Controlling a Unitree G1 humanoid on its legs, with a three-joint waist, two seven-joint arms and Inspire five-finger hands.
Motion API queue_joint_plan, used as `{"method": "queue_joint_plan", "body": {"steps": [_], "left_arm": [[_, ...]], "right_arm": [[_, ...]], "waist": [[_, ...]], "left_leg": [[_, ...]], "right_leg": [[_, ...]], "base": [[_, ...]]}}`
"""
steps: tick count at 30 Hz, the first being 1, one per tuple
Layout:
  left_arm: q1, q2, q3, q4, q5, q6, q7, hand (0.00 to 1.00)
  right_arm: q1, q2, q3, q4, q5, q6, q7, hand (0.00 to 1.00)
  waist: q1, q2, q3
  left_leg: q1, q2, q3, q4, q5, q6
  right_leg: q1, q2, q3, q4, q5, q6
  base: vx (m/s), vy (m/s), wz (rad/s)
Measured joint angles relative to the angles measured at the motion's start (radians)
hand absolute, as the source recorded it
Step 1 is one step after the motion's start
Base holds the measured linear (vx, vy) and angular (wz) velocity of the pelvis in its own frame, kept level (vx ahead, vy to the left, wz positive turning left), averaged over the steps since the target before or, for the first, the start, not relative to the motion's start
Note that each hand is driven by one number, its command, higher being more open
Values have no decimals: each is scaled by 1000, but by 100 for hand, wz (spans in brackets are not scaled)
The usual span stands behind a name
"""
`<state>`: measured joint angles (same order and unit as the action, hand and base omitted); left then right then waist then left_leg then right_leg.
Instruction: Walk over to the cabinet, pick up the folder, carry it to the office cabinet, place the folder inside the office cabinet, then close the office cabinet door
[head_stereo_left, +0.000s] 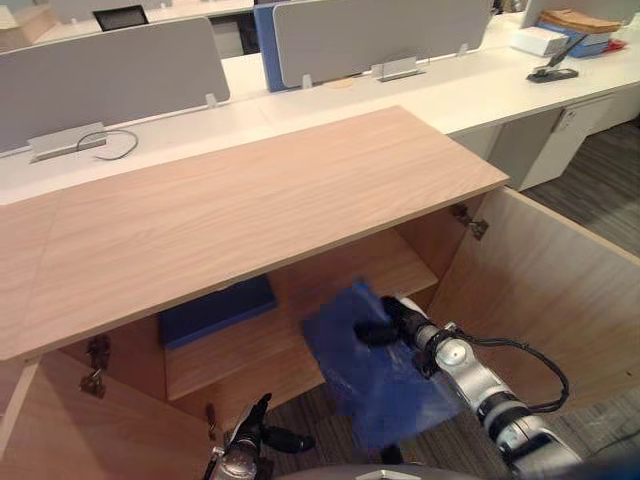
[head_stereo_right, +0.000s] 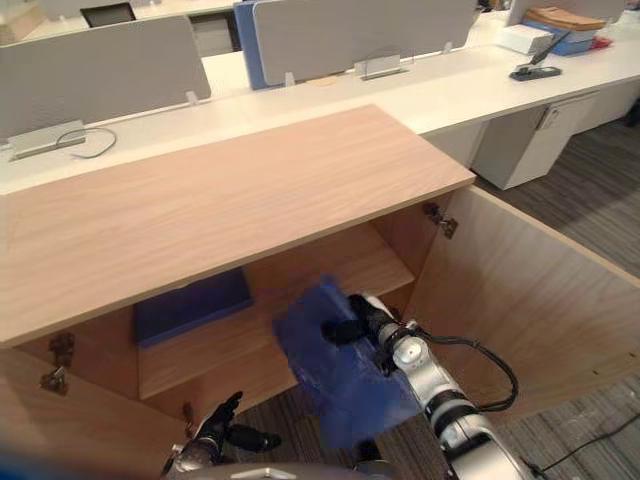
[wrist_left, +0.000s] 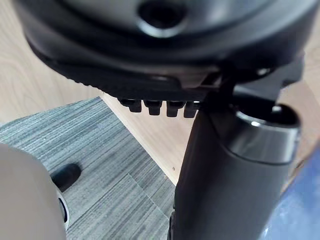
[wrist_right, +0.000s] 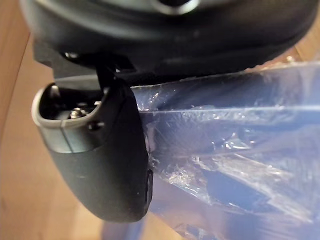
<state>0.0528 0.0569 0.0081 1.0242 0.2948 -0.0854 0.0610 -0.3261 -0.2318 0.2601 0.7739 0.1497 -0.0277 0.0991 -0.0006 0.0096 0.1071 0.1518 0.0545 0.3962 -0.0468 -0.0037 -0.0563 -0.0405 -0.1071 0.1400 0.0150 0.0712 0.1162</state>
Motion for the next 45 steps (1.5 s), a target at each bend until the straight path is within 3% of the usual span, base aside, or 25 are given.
{"method": "queue_joint_plan", "body": {"steps": [3,6,8,12,15,18,19,20,23,29,36,45], "left_arm": [[-2,-2,-1,0,-7,0,11,100],[-2,-5,1,-6,-28,1,28,100],[-2,-9,9,-13,-53,10,38,100],[-1,-15,21,-18,-109,24,61,100],[-1,-17,66,-18,-154,30,68,100],[-40,-21,140,-19,-226,30,72,100],[-61,-19,156,-18,-249,28,72,100],[-74,-13,185,-18,-300,29,72,100],[-78,6,268,-9,-449,34,70,100],[-92,-70,486,-39,-650,36,21,100],[-123,-104,608,-42,-680,75,20,100],[-116,-114,606,-59,-678,77,21,100]], "right_arm": [[-29,48,-81,46,450,8,-77,0],[-70,97,-174,50,789,-13,-108,0],[-100,119,-221,50,974,-64,-112,0],[-147,142,-311,43,1124,-168,-113,0],[-180,141,-356,43,1148,-216,-134,0],[-274,89,-357,44,1113,-221,-187,0],[-333,67,-355,43,1086,-215,-196,0],[-383,58,-355,18,1053,-205,-211,0],[-470,36,-325,-92,968,-160,-247,0],[-646,7,-281,-162,914,-101,-302,0],[-820,41,-364,-143,961,-97,-347,0],[-921,75,-454,-39,989,-103,-381,0]], "waist": [[1,-3,8],[6,-2,10],[15,4,14],[27,18,25],[30,21,43],[34,52,136],[34,80,182],[35,87,216],[47,71,258],[39,68,278],[50,62,320],[57,63,320]], "left_leg": [[-19,1,-49,-1,1,1],[-56,2,-86,-3,6,5],[-67,7,-108,-4,7,6],[-70,11,-158,-6,7,6],[-107,11,-180,44,-4,9],[-238,55,-208,317,-131,11],[-298,89,-210,436,-180,14],[-363,105,-208,538,-219,16],[-523,135,-187,787,-331,18],[-756,157,-195,1105,-459,19],[-879,155,-191,1289,-528,23],[-898,126,-202,1314,-533,22]], "right_leg": [[24,-7,-48,-41,7,-2],[29,-10,-84,-84,28,-4],[34,-7,-113,-92,31,-4],[58,-6,-168,-95,31,-4],[53,-15,-191,-85,31,-5],[9,-9,-194,12,-18,-11],[-56,4,-183,130,-65,-13],[-163,3,-164,303,-135,-12],[-400,-5,-118,648,-280,-11],[-670,-33,-86,1003,-420,0],[-817,-69,-52,1203,-491,22],[-831,-111,-60,1256,-529,18]], "base": [[21,9,36],[30,2,35],[44,-15,31],[31,-13,28],[-10,10,27],[-145,32,7],[-237,57,-22],[-242,60,-26],[-226,3,-36],[-123,-4,-4],[-6,38,5],[25,2,14]]}}
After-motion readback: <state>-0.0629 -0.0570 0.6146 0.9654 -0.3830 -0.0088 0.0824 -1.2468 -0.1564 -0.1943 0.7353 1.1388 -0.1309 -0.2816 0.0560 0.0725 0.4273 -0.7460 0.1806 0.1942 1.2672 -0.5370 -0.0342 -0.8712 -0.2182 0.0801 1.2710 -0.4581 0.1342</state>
